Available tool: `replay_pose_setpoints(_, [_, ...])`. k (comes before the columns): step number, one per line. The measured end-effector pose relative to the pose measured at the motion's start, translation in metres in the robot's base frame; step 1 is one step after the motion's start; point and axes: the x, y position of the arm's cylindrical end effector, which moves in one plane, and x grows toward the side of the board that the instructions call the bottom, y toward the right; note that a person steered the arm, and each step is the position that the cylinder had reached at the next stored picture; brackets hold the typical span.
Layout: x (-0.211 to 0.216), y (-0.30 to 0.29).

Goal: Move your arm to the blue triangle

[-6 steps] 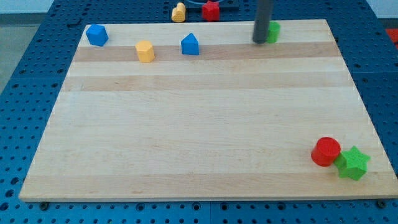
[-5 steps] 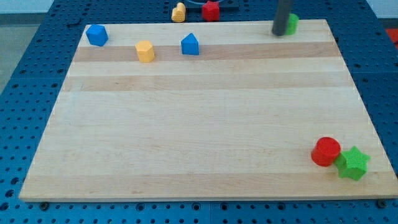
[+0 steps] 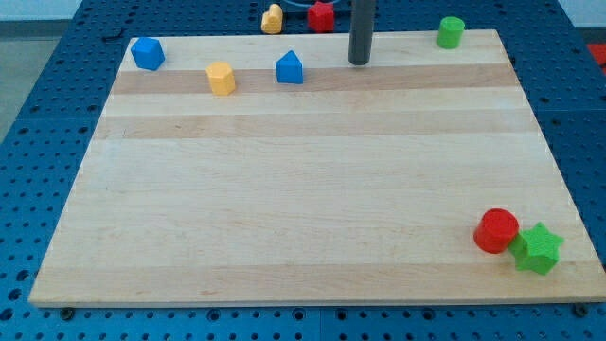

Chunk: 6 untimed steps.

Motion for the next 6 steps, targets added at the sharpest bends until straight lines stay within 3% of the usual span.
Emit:
replay_pose_setpoints(4, [-0.007,-0.023])
replay_pose_setpoints(6, [-0.044,-0.08])
